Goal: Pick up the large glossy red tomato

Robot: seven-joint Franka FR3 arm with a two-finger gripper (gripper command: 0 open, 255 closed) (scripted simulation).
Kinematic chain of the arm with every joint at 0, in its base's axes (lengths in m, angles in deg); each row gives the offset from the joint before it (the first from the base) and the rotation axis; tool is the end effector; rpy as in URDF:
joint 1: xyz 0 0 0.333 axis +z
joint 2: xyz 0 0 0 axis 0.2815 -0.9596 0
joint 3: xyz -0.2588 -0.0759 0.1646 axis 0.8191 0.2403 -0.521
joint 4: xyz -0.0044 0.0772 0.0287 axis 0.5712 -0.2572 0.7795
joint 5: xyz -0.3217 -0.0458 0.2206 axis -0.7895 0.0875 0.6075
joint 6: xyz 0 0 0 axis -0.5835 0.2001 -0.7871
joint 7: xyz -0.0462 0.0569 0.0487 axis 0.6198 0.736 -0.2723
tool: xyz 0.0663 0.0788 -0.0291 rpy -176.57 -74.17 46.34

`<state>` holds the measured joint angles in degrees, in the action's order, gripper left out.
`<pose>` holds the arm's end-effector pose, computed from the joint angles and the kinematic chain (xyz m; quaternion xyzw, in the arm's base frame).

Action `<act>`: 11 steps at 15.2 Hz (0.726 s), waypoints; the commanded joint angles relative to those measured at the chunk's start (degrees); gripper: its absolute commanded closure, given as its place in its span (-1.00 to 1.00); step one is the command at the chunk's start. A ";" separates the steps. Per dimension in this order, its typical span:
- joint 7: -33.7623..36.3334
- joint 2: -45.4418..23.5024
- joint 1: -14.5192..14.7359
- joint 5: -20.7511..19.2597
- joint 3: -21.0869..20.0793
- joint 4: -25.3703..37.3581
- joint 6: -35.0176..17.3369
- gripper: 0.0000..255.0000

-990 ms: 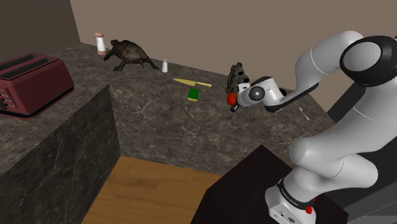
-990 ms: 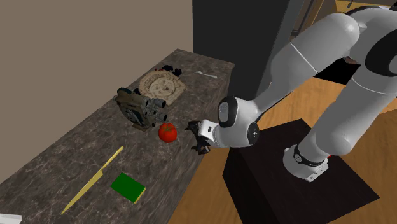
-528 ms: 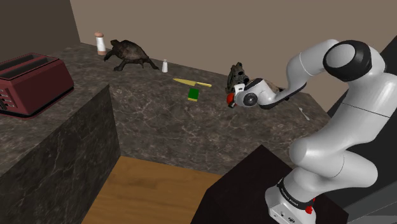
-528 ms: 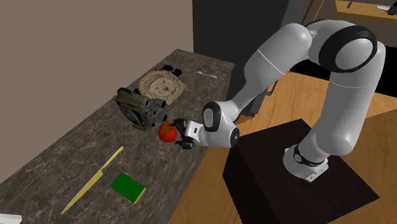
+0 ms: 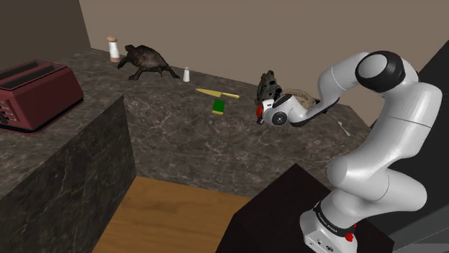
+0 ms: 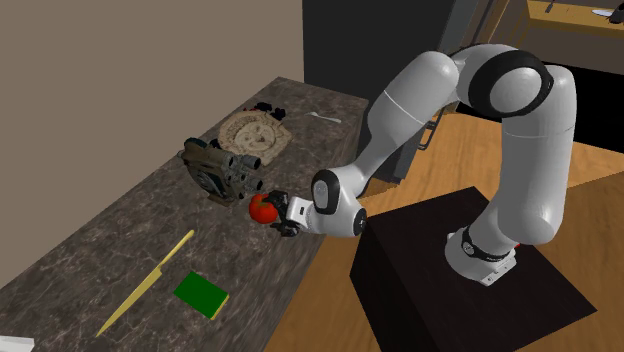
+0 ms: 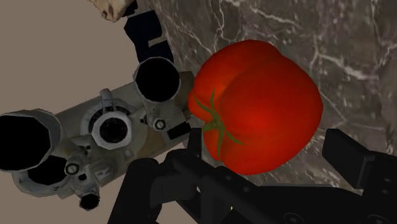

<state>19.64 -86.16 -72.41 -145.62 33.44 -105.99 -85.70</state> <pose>0.5007 -0.2105 0.1870 0.8409 0.1799 0.2721 0.4318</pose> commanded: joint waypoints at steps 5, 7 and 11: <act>0.31 -1.50 0.40 -0.69 0.19 0.42 1.08 1.00; 0.32 -1.50 0.39 -0.71 0.20 0.41 1.09 1.00; 0.28 -1.66 0.54 -0.61 0.17 0.44 1.29 1.00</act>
<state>19.91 -87.66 -71.81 -146.28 33.45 -105.49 -84.45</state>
